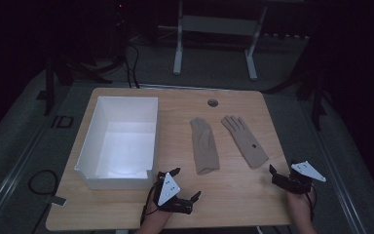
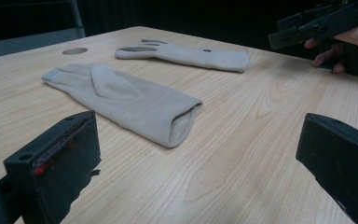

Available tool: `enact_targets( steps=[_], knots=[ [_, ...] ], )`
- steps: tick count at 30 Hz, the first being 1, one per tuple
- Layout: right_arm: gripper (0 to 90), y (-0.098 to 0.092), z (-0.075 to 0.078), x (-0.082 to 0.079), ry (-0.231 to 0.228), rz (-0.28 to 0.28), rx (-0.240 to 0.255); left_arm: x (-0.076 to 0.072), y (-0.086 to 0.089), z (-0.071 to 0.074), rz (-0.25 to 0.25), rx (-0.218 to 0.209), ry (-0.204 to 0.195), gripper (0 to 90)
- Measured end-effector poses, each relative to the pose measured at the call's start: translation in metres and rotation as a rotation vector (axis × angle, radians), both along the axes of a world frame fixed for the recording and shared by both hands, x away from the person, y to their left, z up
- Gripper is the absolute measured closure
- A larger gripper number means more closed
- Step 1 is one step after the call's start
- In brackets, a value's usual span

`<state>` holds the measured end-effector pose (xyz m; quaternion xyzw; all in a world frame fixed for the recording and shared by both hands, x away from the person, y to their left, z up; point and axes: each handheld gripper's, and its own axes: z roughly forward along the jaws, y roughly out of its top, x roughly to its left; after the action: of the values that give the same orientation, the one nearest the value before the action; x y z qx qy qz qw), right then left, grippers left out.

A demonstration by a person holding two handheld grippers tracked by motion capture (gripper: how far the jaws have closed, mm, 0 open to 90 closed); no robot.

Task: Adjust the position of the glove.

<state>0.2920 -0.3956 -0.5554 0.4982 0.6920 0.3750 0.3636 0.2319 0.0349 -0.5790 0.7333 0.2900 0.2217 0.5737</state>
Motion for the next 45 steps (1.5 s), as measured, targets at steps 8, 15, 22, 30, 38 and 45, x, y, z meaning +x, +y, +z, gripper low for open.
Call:
enact_targets(
  steps=[8,15,22,30,38,45],
  knots=[
    [11.1,0.0,0.0,0.001,0.017,-0.014,-0.009,0.002,-0.001,0.0,-0.007,-0.006,0.003,0.0],
    [11.5,0.001,0.01,0.0,0.021,-0.004,-0.02,0.002,0.0,0.0,-0.011,-0.01,0.007,0.0],
    [13.7,0.001,0.037,0.0,0.085,0.053,0.036,0.002,0.0,0.0,-0.011,-0.01,0.007,0.0],
    [13.3,0.012,0.07,-0.001,0.038,0.1,0.056,0.002,0.0,0.0,-0.011,-0.011,0.01,0.0],
    [12.8,0.026,0.101,0.003,-0.002,0.149,0.067,0.002,0.0,0.0,-0.013,-0.01,0.007,0.1],
    [12.7,0.041,0.114,0.011,0.001,0.164,0.068,0.002,-0.001,0.0,-0.013,-0.012,0.007,0.1]
  ],
)
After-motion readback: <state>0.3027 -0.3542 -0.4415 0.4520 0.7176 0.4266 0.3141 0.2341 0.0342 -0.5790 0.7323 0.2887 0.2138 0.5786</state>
